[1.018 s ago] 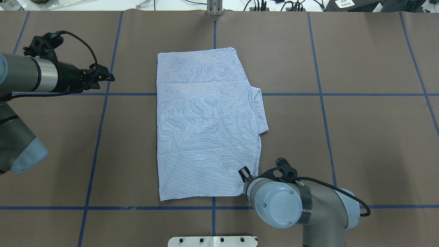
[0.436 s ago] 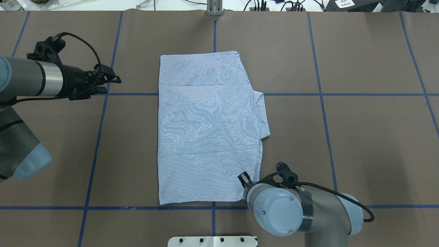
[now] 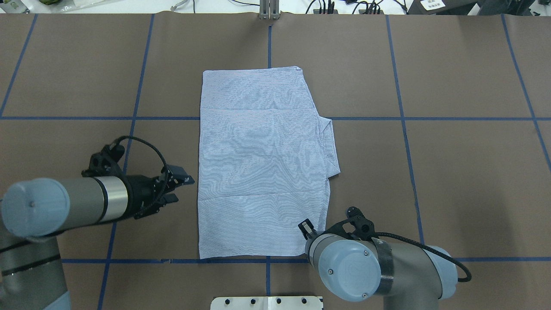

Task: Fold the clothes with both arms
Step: 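Bring the left gripper to the other near corner and grasp both corners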

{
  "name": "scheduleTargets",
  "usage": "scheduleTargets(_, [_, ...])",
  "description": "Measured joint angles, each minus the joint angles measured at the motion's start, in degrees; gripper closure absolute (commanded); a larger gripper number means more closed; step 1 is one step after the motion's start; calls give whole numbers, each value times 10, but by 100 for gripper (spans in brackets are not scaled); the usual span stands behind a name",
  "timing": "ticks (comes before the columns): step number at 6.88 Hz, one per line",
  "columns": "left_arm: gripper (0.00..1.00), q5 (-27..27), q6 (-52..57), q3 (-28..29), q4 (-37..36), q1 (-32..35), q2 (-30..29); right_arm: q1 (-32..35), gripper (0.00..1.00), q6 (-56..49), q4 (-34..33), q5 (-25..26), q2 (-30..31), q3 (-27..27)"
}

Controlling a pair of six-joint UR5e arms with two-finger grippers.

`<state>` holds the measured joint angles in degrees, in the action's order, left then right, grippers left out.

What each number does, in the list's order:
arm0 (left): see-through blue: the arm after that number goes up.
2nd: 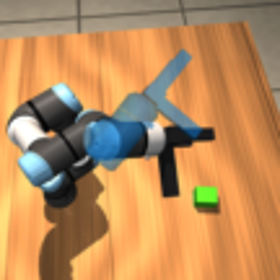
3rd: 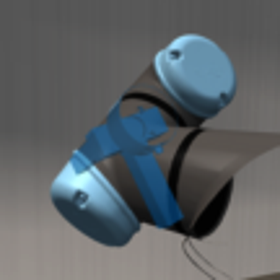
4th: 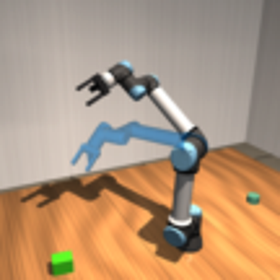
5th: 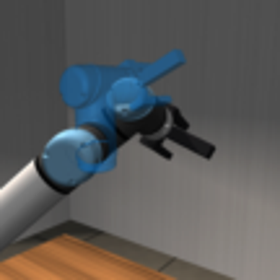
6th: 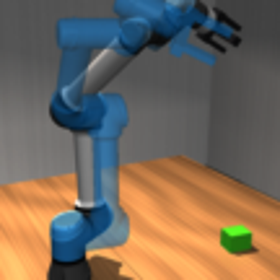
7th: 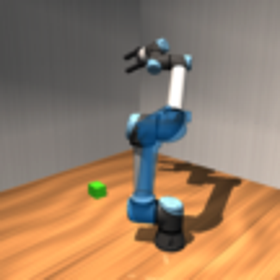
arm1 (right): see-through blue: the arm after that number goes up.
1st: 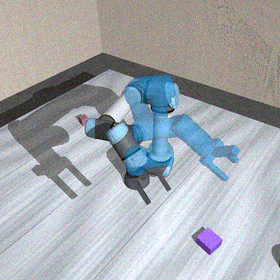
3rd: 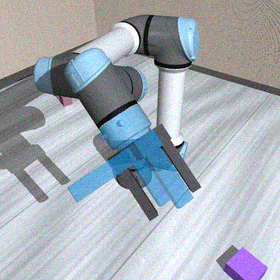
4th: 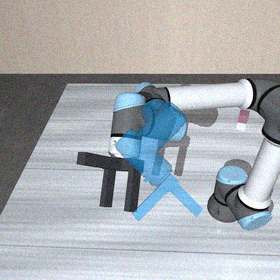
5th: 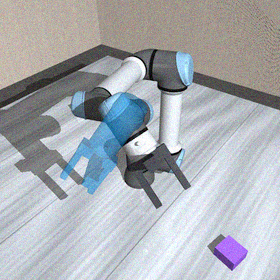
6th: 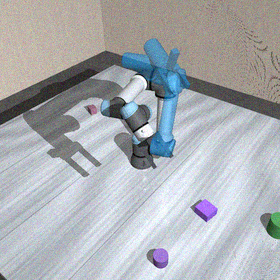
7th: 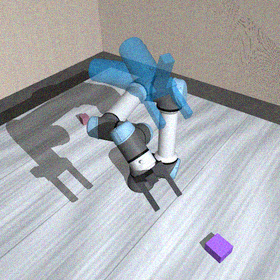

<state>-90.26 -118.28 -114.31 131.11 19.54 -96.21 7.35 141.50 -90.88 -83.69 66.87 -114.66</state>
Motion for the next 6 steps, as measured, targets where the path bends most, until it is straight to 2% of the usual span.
scheduleTargets(1, [32, 37, -21, 0, -19, -50, 3, 0, 100, 0, 0, 0, 0, 0])
scheduleTargets(2, [32, 52, -32, 3, -32, -78, 2, 0, 100, 0, 0, -1, 0, 0])
scheduleTargets(6, [45, 63, -49, 32, -42, -118, -25, 0, 100, 0, 0, -1, -1, 0])
